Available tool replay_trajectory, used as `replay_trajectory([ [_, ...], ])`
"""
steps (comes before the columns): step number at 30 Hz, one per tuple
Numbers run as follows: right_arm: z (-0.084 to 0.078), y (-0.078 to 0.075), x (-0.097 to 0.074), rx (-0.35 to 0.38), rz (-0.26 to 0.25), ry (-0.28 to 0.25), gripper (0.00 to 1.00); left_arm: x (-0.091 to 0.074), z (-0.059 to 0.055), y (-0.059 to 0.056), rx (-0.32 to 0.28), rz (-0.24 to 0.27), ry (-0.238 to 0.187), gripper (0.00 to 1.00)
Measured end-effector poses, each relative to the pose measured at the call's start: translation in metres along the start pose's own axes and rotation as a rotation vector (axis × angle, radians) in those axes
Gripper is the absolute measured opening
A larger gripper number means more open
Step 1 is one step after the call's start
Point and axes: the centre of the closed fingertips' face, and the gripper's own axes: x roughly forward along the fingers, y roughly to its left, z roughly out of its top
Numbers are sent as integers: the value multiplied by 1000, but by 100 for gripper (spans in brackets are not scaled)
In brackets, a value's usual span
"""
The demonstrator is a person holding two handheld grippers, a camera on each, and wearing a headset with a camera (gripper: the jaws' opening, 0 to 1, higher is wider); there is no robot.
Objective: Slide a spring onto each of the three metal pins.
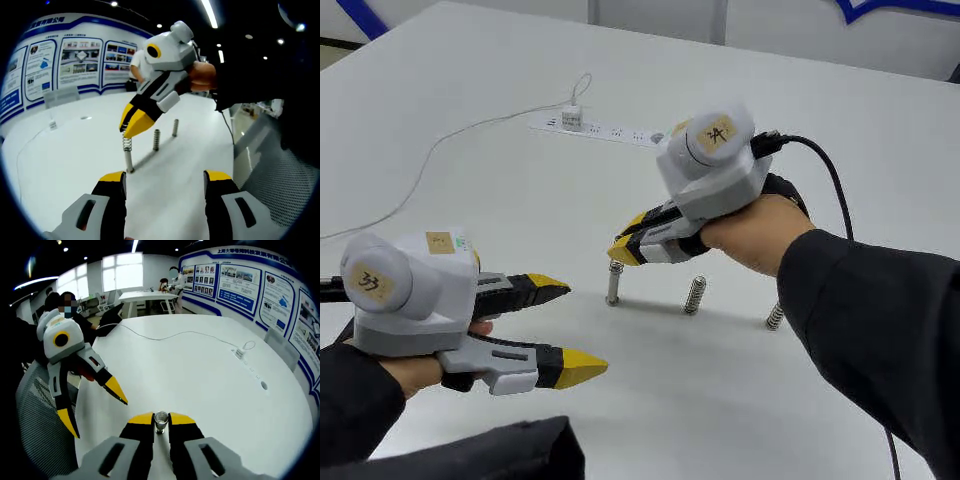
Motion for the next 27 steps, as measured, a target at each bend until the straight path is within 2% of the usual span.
replay_trajectory([
  [10, -12, -5, 15, 20, -7, 3, 12, 0, 1, -1, -7, -2, -6, 66],
  [27, -33, -1, 33, 26, -13, 58, 12, 1, 0, 0, -10, 1, -2, 66],
])
